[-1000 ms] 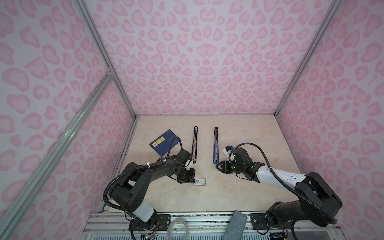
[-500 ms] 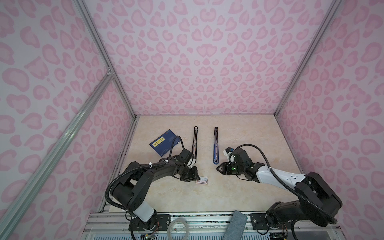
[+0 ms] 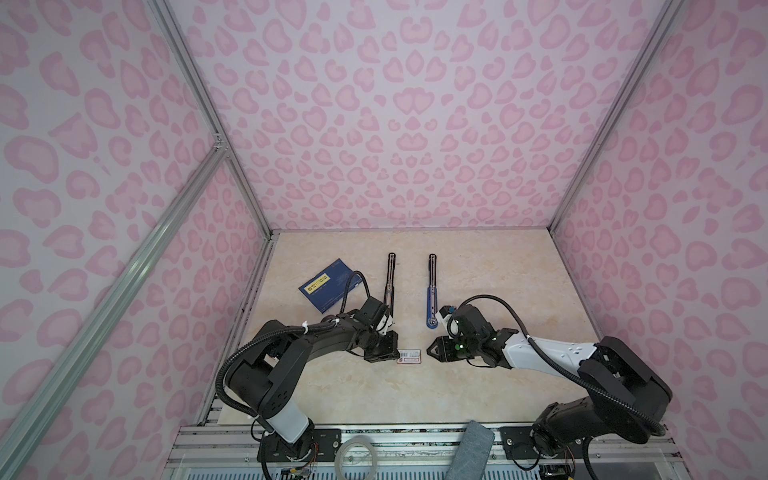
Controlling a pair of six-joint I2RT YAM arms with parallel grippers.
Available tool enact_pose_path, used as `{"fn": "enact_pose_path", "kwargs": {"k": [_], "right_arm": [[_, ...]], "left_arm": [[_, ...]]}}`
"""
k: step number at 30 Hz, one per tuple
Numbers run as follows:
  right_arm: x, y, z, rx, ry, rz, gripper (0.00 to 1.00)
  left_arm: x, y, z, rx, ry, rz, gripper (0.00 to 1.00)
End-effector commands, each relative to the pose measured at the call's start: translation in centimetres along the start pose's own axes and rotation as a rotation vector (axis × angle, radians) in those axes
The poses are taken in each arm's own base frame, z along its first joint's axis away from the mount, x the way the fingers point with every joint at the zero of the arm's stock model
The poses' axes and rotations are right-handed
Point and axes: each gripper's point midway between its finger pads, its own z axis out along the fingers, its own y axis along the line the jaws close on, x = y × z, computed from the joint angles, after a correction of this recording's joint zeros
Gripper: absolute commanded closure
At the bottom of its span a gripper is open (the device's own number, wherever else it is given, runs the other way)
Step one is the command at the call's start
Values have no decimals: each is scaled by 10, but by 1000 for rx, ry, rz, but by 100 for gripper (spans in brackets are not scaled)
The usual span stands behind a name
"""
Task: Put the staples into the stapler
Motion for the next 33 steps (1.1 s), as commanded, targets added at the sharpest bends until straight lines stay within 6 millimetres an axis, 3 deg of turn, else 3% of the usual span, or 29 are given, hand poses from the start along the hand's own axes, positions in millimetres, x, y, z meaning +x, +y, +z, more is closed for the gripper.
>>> {"fn": "enact_pose_path", "kwargs": {"k": [1,15,33], "right_arm": [[9,1,5,3,34,-13,61],[4,6,20,18,46,-12,65],[19,-24,19,203,99,-26,78]], "left_arm": [[-2,-1,-1,-2,-18,-1,97],[2,-4,9,-11,-5,0,97],[4,-1,11,-17,-1,-4,97]]}}
